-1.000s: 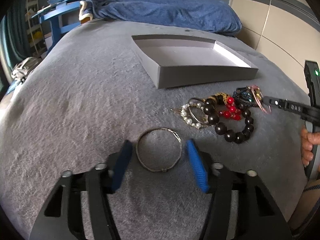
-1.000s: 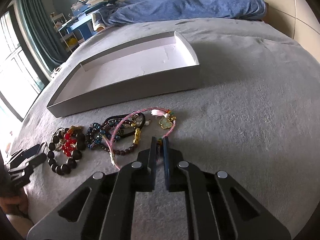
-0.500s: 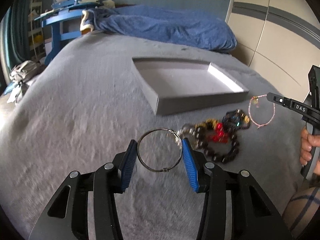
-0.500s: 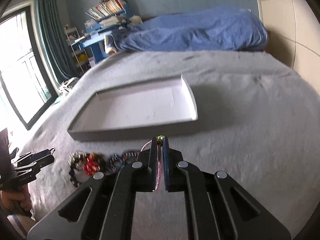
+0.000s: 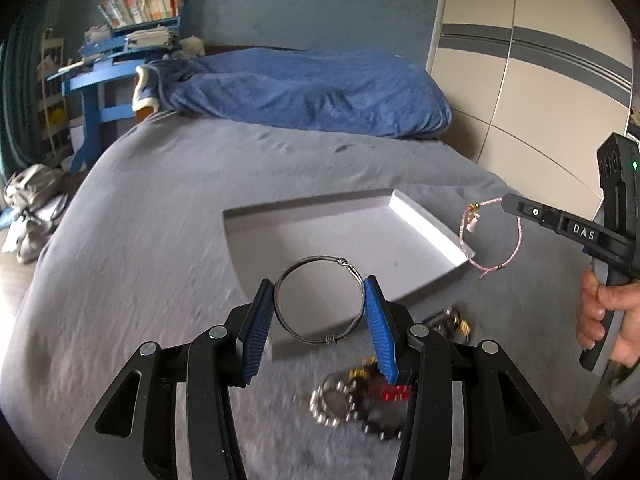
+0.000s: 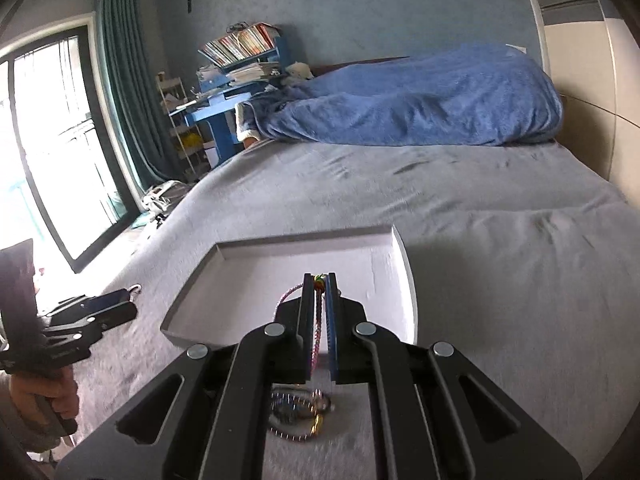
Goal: Organize jewelry
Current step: 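Lower the silver bangle and pink cord bracelet into the tray with both grippers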
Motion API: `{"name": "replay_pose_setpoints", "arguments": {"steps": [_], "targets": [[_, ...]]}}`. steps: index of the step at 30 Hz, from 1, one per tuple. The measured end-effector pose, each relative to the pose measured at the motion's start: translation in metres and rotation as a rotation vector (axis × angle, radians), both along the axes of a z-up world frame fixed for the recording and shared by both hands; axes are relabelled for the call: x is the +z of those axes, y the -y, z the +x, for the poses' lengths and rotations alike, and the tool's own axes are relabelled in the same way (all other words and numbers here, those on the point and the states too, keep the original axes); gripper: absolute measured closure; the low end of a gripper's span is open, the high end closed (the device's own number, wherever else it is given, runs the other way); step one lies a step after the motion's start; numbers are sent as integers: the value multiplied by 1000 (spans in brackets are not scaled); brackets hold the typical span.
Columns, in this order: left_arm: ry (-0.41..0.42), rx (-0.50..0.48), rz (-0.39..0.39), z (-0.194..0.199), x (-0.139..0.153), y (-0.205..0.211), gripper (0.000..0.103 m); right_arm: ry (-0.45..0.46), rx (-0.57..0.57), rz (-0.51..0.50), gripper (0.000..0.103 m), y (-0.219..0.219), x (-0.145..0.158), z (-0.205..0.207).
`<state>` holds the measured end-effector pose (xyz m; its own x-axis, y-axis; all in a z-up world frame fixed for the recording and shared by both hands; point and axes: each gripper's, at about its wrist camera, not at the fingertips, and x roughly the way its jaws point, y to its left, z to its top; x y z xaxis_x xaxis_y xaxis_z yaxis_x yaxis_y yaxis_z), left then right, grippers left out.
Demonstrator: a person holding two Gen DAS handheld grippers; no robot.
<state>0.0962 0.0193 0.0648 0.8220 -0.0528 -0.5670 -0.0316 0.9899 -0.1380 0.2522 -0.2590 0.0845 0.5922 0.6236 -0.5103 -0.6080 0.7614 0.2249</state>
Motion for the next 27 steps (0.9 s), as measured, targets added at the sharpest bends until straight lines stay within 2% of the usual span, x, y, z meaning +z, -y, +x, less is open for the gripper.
{"name": "replay_pose_setpoints", "arguments": {"steps": [4, 8, 14, 19, 25, 27], "targets": [[1, -17, 10, 23, 2, 5, 56, -11, 31, 21, 98, -4, 6, 22], [-21, -18, 16, 51, -5, 7, 56, -15, 36, -9, 98, -17, 4, 38], [-90, 1, 20, 76, -34, 3, 56, -22, 33, -125, 98, -49, -24, 53], [-141, 16, -1, 86, -55, -1, 56, -33, 40, -246, 98, -70, -59, 56], [-162, 12, 14, 90, -66, -2, 56, -52, 23, -261, 97, -67, -75, 57], [-158, 23, 25, 88, -66, -2, 53, -46, 20, -254, 94, -63, -75, 55]]}}
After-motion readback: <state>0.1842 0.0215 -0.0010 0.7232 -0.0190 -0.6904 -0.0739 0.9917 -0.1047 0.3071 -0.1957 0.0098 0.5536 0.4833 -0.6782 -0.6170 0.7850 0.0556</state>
